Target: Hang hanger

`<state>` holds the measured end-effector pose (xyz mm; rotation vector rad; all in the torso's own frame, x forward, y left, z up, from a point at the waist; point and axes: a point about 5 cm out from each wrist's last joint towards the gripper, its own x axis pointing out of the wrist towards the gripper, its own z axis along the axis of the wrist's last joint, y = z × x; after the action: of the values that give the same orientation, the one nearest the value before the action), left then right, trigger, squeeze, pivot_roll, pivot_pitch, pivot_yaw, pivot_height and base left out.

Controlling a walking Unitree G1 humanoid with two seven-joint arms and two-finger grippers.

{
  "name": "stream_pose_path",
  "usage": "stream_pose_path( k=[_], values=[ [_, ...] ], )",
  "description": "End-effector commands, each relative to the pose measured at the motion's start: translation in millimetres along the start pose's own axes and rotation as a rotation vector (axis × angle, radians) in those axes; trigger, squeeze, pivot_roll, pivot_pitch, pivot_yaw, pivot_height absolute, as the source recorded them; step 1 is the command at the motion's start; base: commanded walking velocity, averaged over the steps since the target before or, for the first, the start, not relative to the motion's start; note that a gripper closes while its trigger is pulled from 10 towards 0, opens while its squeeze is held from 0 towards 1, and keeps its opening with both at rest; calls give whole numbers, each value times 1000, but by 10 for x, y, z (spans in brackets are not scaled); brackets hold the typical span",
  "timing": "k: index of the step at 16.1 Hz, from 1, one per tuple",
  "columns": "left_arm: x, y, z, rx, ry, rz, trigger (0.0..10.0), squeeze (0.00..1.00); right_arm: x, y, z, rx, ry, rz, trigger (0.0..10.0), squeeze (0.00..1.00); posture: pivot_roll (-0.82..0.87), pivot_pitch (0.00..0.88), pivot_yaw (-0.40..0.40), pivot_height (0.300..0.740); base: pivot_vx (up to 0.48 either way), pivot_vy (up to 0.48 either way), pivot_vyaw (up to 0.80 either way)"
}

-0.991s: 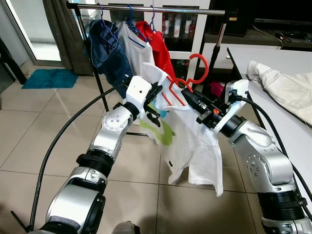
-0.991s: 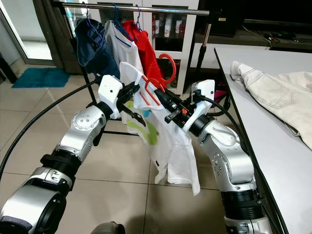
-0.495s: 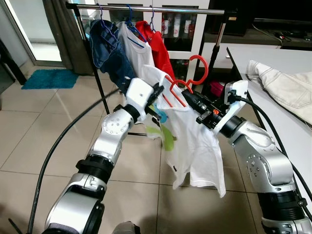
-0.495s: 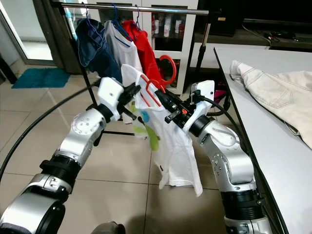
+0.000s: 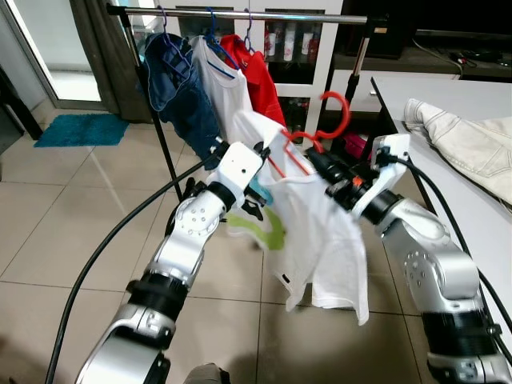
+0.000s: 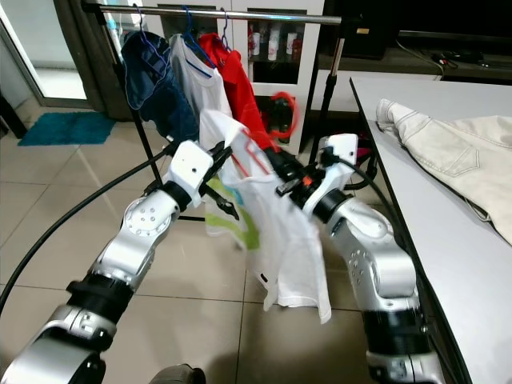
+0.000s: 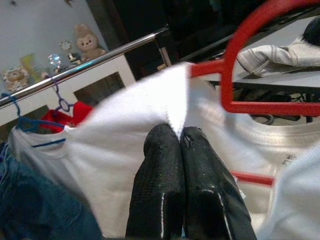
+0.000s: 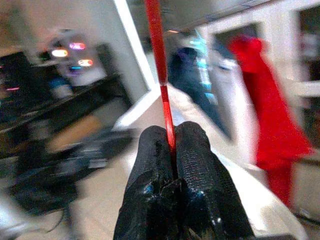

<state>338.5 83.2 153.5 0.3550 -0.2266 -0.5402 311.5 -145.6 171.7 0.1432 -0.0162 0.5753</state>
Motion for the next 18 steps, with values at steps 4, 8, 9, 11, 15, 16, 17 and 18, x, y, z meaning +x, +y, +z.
stream_pose_path(
  k=[4, 8, 9, 11, 15, 16, 17, 18],
  values=[
    [-85, 165, 36, 19, 10, 129, 0, 0, 5, -214, 13, 1, 7, -224, 10000, 0, 44, 0, 49, 740, 0, 0, 0],
    [-107, 185, -13, 24, 55, 150, 0, 0, 70, -125, 45, -51, -27, -264, 10000, 0, 46, 0, 49, 740, 0, 0, 0],
    [-104, 153, -42, 22, 77, 138, 0, 0, 101, -52, 67, -63, -51, -239, 10000, 0, 46, 0, 52, 740, 0, 0, 0],
    [-98, 100, -70, 12, 99, 116, 0, 0, 133, 34, 107, -55, -83, -199, 10000, 0, 45, 0, 54, 740, 0, 0, 0],
    [-42, -23, -14, -76, 71, 48, 10000, 678, 160, 120, 126, -59, -101, -140, 10000, 0, 45, 0, 50, 740, 0, 0, 0],
    [-44, -56, 19, -120, 50, 10, 10000, 1000, 160, 116, 126, -62, -100, -140, 10000, 0, 45, 0, 50, 740, 0, 0, 0],
    [-57, -72, 30, -128, 45, -9, 10000, 1000, 159, 112, 122, -66, -96, -143, 10000, 0, 45, 0, 50, 740, 0, 0, 0],
    [-72, -90, 28, -141, 47, -27, 10000, 1000, 151, 77, 94, -75, -73, -165, 10000, 0, 45, 0, 52, 740, 0, 0, 0]
  ],
)
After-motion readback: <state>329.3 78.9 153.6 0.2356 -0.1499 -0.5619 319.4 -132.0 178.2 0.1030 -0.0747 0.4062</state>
